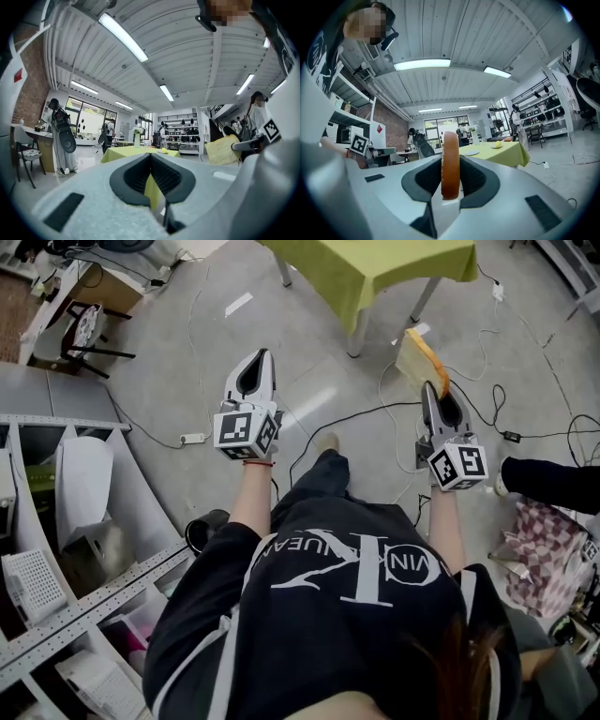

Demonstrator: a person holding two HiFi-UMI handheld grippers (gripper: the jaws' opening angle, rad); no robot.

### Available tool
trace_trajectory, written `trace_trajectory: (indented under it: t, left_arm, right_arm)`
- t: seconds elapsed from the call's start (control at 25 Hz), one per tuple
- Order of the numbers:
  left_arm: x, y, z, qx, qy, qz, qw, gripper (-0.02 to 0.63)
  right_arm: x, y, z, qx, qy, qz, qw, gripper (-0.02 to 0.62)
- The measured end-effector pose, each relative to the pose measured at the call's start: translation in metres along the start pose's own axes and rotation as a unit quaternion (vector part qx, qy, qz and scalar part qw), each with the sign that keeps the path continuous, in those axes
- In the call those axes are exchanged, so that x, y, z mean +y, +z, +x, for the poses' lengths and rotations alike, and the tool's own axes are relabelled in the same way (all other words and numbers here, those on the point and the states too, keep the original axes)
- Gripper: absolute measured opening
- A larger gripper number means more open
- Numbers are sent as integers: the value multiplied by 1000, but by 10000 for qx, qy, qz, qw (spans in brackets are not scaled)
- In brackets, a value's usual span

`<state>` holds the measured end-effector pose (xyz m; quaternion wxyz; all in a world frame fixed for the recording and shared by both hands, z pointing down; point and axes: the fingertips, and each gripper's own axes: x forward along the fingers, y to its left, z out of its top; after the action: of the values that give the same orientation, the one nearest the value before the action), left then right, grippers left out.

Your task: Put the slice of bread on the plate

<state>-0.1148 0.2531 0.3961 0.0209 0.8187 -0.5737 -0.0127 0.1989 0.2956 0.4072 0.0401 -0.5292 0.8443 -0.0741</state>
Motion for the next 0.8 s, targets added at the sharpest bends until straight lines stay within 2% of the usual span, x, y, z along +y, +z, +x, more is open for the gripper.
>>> trace_trajectory:
  t: [0.36, 0.8]
  left_arm:
    - [41, 11, 82, -82, -90, 0, 9999, 9]
    - [85, 16, 137, -166, -220, 54, 9996, 9]
  right_arm:
    - [-18, 16, 82, -112, 38, -25, 9999, 92]
    - [-25, 19, 152, -263, 37, 17, 9996, 92]
